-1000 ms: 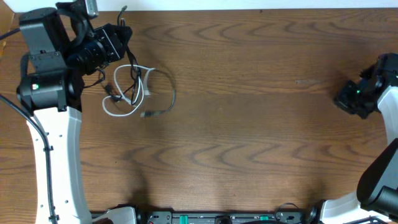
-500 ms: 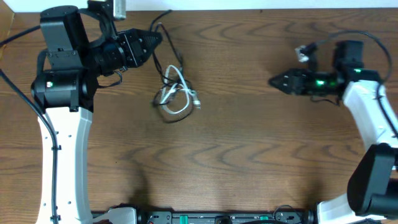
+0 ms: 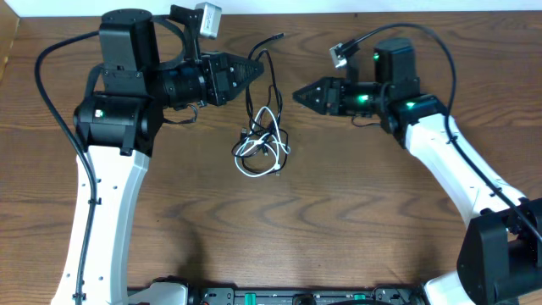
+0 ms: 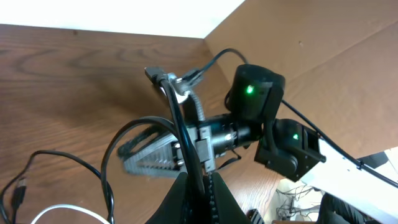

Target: Untangle cables

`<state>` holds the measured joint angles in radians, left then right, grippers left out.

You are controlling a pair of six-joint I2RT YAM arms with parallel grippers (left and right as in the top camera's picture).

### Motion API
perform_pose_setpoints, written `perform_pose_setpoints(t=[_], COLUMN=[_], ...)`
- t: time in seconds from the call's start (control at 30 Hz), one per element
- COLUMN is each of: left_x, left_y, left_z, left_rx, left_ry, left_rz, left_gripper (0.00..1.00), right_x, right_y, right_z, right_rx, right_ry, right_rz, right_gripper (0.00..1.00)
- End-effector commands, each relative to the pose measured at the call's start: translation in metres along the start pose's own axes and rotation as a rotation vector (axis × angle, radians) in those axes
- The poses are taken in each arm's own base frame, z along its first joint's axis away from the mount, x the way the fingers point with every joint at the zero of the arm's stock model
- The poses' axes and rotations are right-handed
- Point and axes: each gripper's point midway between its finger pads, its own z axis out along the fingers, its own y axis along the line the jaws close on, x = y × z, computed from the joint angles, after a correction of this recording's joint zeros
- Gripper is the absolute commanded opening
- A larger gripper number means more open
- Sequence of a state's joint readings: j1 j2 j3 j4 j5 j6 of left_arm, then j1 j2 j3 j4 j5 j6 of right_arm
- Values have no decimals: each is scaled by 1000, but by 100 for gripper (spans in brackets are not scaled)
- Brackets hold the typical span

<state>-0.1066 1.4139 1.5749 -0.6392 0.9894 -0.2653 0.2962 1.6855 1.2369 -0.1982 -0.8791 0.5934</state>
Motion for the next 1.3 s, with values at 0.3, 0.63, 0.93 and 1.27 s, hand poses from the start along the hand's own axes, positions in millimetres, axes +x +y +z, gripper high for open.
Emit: perform_pose_setpoints(t=[0.3,0.63,0.93,1.27], left_x=[1,2,8,8], left_y=[3,2,-6,38], left_z=[5,9,18,10], left_rx=[-10,-21,-14,-258], left_ry=[0,3,23,-14], left_rz=[11,9,-23,-75], left_gripper=[7,7,7,8], right_x=[5,9,25,31], right_y=[16,40,27,-77], right_z=[12,5,34,5], right_rx=[19,-128,-15,468], right_ry=[-7,54,61,-22], right_rz=[140,18,31,210], right_gripper=[51,50,40,1])
